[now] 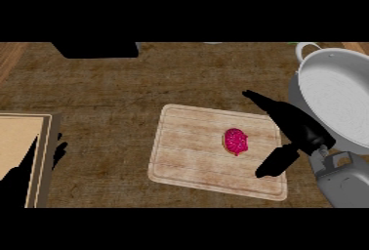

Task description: Pick the cupcake from the cutting board and place it in the pot

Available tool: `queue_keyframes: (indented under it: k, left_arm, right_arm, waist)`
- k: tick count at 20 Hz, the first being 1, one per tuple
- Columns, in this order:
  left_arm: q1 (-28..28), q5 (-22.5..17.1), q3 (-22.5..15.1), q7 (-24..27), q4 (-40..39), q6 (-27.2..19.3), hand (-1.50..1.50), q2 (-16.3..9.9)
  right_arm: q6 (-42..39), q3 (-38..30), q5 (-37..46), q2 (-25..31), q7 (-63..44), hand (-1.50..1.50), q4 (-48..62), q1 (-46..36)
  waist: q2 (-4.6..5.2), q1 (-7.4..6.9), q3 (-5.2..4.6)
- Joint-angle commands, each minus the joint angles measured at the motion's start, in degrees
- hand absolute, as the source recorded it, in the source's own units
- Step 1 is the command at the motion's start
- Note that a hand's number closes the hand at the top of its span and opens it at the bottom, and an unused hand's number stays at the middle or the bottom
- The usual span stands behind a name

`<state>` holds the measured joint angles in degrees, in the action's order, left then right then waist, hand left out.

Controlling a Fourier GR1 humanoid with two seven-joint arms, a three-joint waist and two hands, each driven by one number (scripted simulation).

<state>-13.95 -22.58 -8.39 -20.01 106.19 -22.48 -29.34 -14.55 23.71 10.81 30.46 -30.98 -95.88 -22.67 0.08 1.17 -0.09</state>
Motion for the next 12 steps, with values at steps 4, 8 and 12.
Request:
queue_keyframes:
  k: [4,8,12]
  left_arm:
    - [14.06,3.65,2.73,5.48,1.06,-1.45,0.0,0.91]
    - [14.65,3.38,3.2,6.45,-1.52,-0.94,0.0,1.53]
    - [13.14,3.7,2.71,8.49,-1.93,-0.1,0.0,1.96]
  right_arm:
    - [-1.32,2.16,0.65,-2.62,-6.92,-1.5,-0.08,-1.98]
    - [-0.67,4.2,4.04,-3.05,-9.49,-1.5,2.49,-1.43]
    - [-0.29,4.81,4.66,-4.62,-13.27,-1.5,0.18,-1.72]
  waist:
    - [0.0,1.49,-0.02]
    - [0.27,1.49,-0.07]
    - [-0.18,1.21,-0.1]
